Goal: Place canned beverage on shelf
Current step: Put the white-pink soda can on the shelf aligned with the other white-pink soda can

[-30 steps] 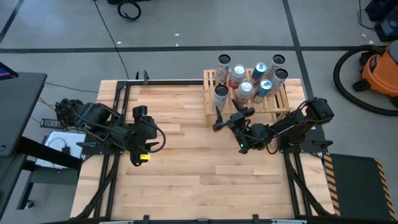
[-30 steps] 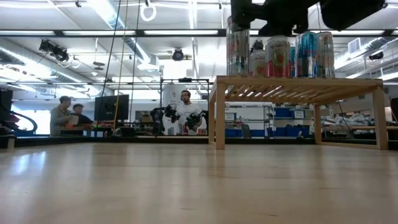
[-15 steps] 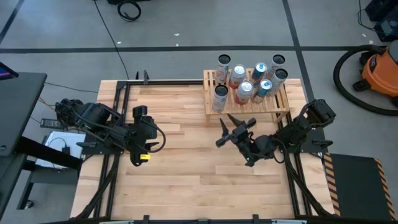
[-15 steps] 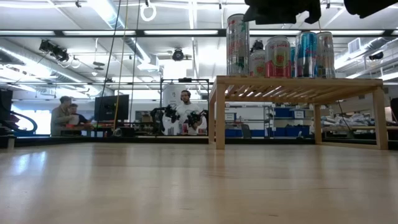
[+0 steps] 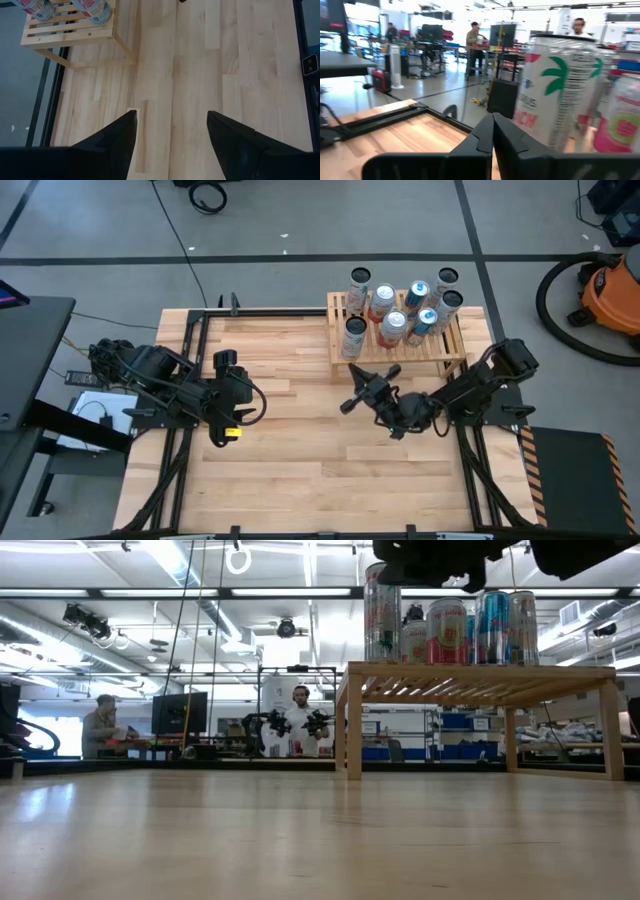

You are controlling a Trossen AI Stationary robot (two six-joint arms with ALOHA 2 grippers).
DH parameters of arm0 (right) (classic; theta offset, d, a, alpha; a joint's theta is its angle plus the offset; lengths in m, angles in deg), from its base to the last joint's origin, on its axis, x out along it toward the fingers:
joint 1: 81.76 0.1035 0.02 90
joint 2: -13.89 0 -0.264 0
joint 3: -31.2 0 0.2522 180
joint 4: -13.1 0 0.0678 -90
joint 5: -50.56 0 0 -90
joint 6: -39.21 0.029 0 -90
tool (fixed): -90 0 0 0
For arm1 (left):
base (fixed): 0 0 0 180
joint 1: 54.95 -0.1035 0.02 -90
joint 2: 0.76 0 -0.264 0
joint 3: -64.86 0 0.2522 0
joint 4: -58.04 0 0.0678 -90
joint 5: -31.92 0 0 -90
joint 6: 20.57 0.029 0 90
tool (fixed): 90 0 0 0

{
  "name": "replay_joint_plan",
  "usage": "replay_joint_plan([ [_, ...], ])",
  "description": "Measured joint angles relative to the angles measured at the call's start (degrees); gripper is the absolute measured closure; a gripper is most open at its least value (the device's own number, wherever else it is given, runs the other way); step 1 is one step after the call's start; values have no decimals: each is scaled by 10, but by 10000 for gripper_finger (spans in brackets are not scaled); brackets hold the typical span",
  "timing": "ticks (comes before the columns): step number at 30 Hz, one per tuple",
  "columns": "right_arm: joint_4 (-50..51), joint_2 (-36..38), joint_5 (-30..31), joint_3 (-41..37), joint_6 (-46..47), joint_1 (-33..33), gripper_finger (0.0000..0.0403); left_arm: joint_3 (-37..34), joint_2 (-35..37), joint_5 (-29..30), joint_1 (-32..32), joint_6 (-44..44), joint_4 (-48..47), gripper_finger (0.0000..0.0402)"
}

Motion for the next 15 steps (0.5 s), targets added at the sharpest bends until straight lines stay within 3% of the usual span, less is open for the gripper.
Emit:
replay_joint_plan([
  [9,19,0,-27,0,31,-30,394,0,0,0,0,-1,-1,159],
  [15,84,0,-40,0,91,-54,397,0,0,0,0,0,-1,159],
])
